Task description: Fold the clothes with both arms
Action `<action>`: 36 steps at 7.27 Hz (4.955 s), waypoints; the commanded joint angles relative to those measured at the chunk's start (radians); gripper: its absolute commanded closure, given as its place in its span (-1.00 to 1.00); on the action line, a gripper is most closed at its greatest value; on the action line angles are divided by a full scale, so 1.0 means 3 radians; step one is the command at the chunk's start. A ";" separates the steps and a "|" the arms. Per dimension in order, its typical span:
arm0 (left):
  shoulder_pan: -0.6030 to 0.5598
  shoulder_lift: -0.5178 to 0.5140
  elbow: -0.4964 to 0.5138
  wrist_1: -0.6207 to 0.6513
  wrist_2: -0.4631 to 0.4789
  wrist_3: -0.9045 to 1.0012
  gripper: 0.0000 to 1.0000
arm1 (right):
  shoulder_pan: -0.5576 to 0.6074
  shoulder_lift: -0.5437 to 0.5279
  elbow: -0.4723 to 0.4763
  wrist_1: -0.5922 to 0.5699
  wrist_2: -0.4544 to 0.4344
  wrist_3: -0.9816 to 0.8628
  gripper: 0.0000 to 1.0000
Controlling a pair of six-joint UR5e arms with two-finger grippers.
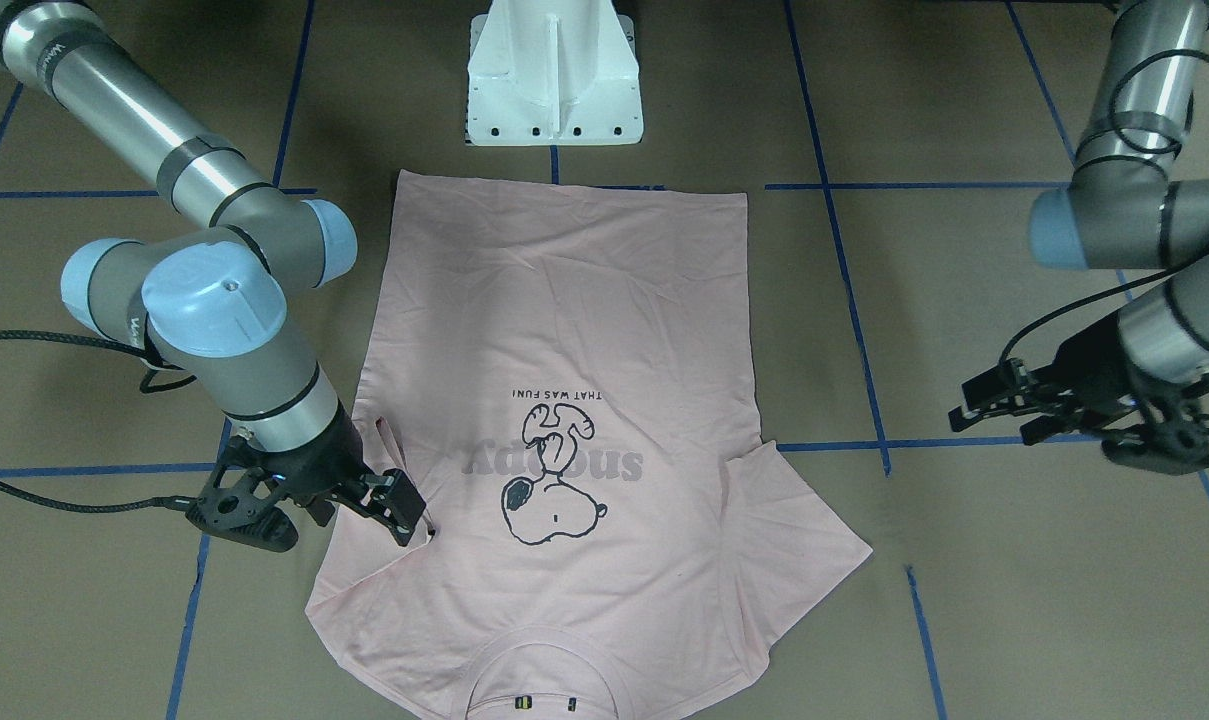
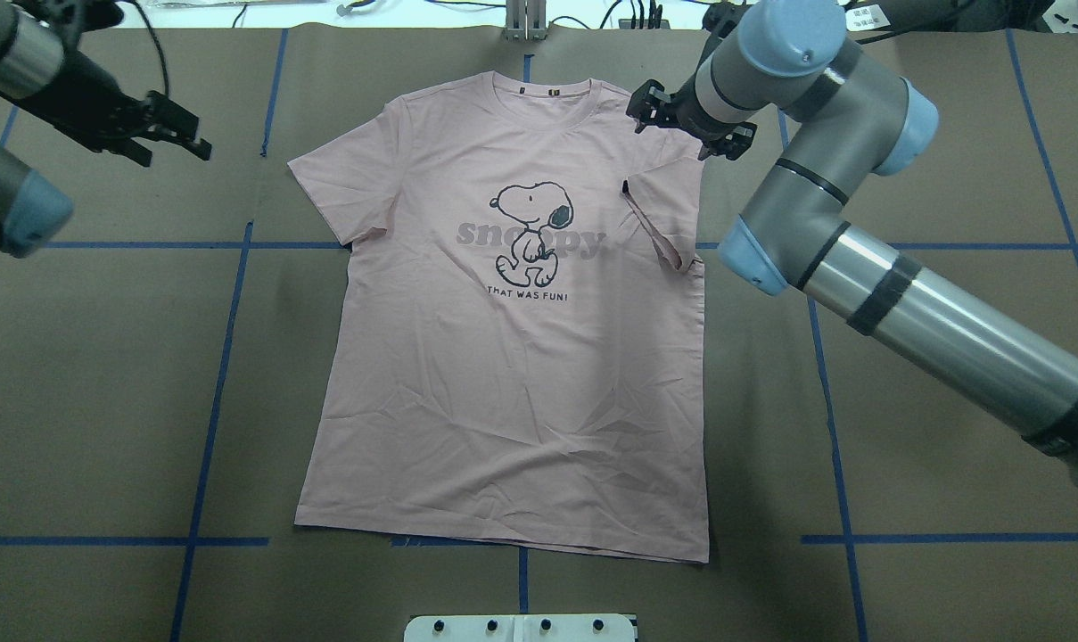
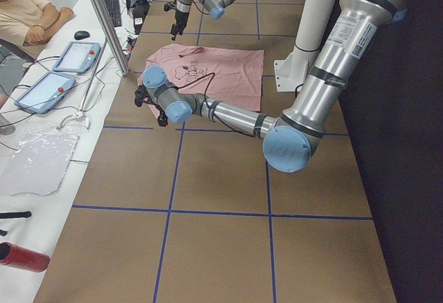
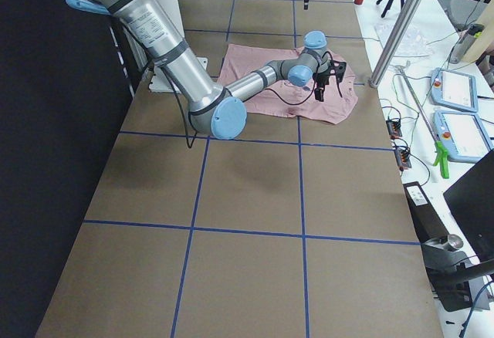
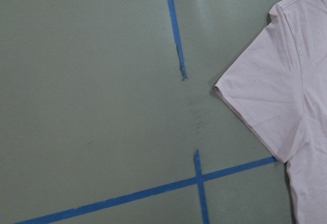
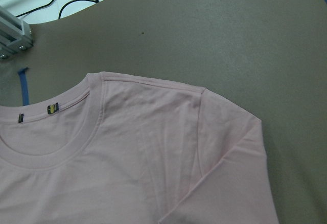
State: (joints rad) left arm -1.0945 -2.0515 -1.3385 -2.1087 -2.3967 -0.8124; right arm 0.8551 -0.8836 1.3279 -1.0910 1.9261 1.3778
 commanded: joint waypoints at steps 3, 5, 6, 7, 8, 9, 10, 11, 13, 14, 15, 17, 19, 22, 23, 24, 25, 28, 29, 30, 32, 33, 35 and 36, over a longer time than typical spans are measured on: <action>0.0437 -0.0600 0.0706 -0.0063 0.0941 -0.0278 -0.85 | 0.0013 -0.0388 0.0558 0.0006 0.0058 -0.0011 -1.00; 0.0534 -0.0652 0.0892 -0.0323 0.1223 -0.0304 -0.58 | 0.0003 -0.0445 0.0610 0.0006 0.0053 -0.0016 -1.00; 0.0555 -0.0647 0.0994 -0.0471 0.1325 -0.0304 -0.46 | 0.0003 -0.0460 0.0615 0.0006 0.0043 -0.0016 -1.00; 0.0560 -0.0663 0.1061 -0.0543 0.1387 -0.0304 -0.25 | -0.0002 -0.0460 0.0605 0.0006 0.0033 -0.0016 -1.00; 0.0565 -0.0668 0.1087 -0.0564 0.1393 -0.0304 -0.18 | -0.0002 -0.0455 0.0605 0.0006 0.0027 -0.0016 -1.00; 0.0570 -0.0688 0.1213 -0.0701 0.1398 -0.0304 -0.16 | -0.0002 -0.0455 0.0600 0.0001 0.0022 -0.0021 -1.00; 0.0575 -0.0698 0.1286 -0.0793 0.1398 -0.0304 -0.13 | -0.0007 -0.0450 0.0600 0.0001 0.0017 -0.0042 -1.00; 0.0575 -0.0709 0.1301 -0.0799 0.1398 -0.0309 -0.07 | -0.0007 -0.0450 0.0595 0.0001 0.0007 -0.0042 -1.00; 0.0580 -0.0729 0.1302 -0.0805 0.1393 -0.0309 0.99 | -0.0007 -0.0445 0.0595 0.0001 0.0007 -0.0042 -1.00; 0.0581 -0.0739 0.1297 -0.0805 0.1393 -0.0309 1.00 | -0.0007 -0.0445 0.0600 0.0001 0.0007 -0.0042 -1.00; 0.0581 -0.0765 0.1261 -0.0800 0.1383 -0.0314 1.00 | -0.0012 -0.0445 0.0585 0.0001 0.0007 -0.0042 -1.00; 0.0581 -0.0790 0.1037 -0.0774 0.1362 -0.0548 1.00 | -0.0023 -0.0445 0.0569 0.0001 0.0007 -0.0037 -1.00; 0.0753 -0.0892 0.0985 -0.0754 0.1377 -0.0991 1.00 | -0.0033 -0.0445 0.0569 0.0001 0.0007 -0.0037 -1.00; 0.0944 -0.1367 0.1351 -0.0687 0.1677 -0.1306 1.00 | -0.0038 -0.0455 0.0564 0.0006 -0.0018 -0.0037 -1.00; 0.0954 -0.1500 0.1520 -0.0697 0.1735 -0.1316 1.00 | -0.0043 -0.0455 0.0564 0.0006 -0.0019 -0.0037 -1.00; 0.0954 -0.1521 0.1552 -0.0712 0.1741 -0.1316 1.00 | -0.0043 -0.0455 0.0564 0.0006 -0.0019 -0.0032 -1.00; 0.0954 -0.1577 0.1577 -0.0728 0.1741 -0.1316 1.00 | -0.0043 -0.0455 0.0564 0.0006 -0.0024 -0.0037 -1.00; 0.1091 -0.1558 0.1665 -0.0907 0.2001 -0.1316 -0.04 | -0.0043 -0.0450 0.0544 0.0006 -0.0034 -0.0037 -1.00; 0.1112 -0.1547 0.1629 -0.0983 0.2006 -0.1321 -0.36 | -0.0074 -0.0445 0.0533 0.0006 -0.0054 -0.0016 -1.00; 0.1143 -0.1547 0.1583 -0.1034 0.2001 -0.1458 -0.45 | -0.0114 -0.0435 0.0528 0.0006 -0.0140 -0.0011 -1.00; 0.1209 -0.1111 0.0734 -0.1004 0.1925 -0.1643 -0.43 | -0.0307 -0.0434 0.0813 -0.0040 -0.0227 0.0486 -1.00; 0.1209 -0.0703 0.0182 -0.0969 0.1616 -0.1653 -0.43 | -0.0593 -0.0531 0.1058 -0.0091 -0.0481 0.0713 -1.00; 0.1199 0.0005 -0.0786 -0.0795 0.1221 -0.1653 -0.38 | -0.1226 -0.0715 0.1798 -0.0809 -0.0703 0.1137 -0.97; 0.1199 0.0230 -0.1038 -0.0784 0.1219 -0.1659 -0.39 | -0.1639 -0.1014 0.2166 -0.0837 -0.1033 0.1499 -0.95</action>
State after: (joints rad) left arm -0.7342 -2.0753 -1.5334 -2.3569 -2.0055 -1.3079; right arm 0.5001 -1.1081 1.8474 -1.2933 1.7067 1.7129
